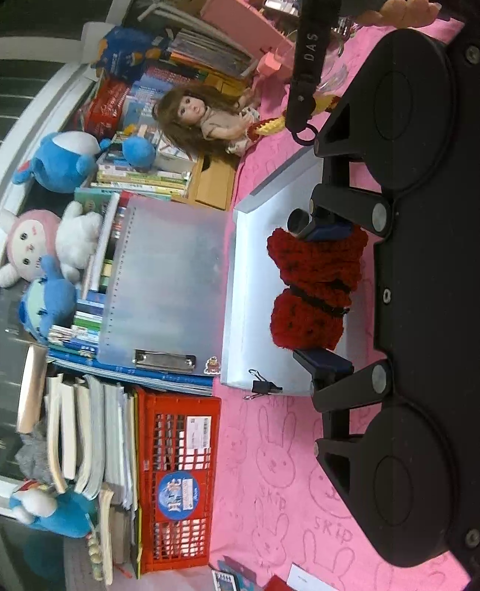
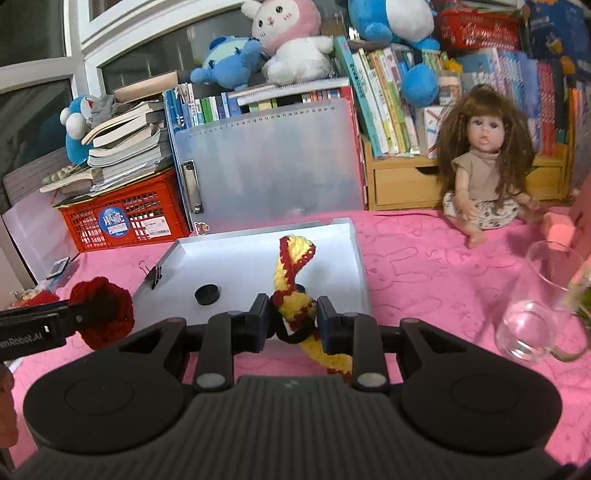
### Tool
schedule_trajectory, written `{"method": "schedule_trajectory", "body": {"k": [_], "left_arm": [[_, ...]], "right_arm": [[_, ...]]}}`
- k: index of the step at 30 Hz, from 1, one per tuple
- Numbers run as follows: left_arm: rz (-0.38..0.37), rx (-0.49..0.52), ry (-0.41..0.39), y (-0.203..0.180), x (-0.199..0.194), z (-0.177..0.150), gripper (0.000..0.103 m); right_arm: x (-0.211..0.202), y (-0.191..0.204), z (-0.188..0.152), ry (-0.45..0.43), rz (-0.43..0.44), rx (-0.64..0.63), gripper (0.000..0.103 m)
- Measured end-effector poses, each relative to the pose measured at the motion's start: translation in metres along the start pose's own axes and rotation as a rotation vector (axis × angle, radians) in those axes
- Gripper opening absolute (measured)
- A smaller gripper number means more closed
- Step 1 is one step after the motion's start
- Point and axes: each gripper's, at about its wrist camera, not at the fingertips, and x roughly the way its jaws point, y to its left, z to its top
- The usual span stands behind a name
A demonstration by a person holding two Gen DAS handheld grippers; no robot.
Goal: Organize objects
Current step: 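Carry the red bow and crochet snake into the white box with both tools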
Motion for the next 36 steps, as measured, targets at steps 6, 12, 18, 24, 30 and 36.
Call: {"method": "schedule_trajectory", "body": {"k": [6,12,18,24,30,36], "left_arm": [[-0.005,-0.080,0.092,0.008,0.044,0.018,0.055],[0.037,-0.104,0.134,0.018,0.081,0.022,0.055],[0.082,-0.083,0.172,0.021,0.107,0.014,0.055],[0.103,-0.073,0.193,0.021,0.122,0.007,0.055],[0.114,-0.043,0.189,0.018,0.129,0.003,0.055],[0.120,-0.010,0.178,0.014,0.131,0.002,0.056]], "right_arm": [[0.028,-0.011,0.023,0.032,0.038,0.082,0.032],[0.058,-0.007,0.029,0.072,0.013,0.068,0.032],[0.083,-0.002,0.025,0.109,-0.006,0.054,0.032],[0.104,-0.002,0.018,0.143,-0.020,0.056,0.032],[0.118,-0.004,0.011,0.176,-0.027,0.070,0.032],[0.128,-0.003,0.003,0.203,-0.031,0.064,0.032]]}}
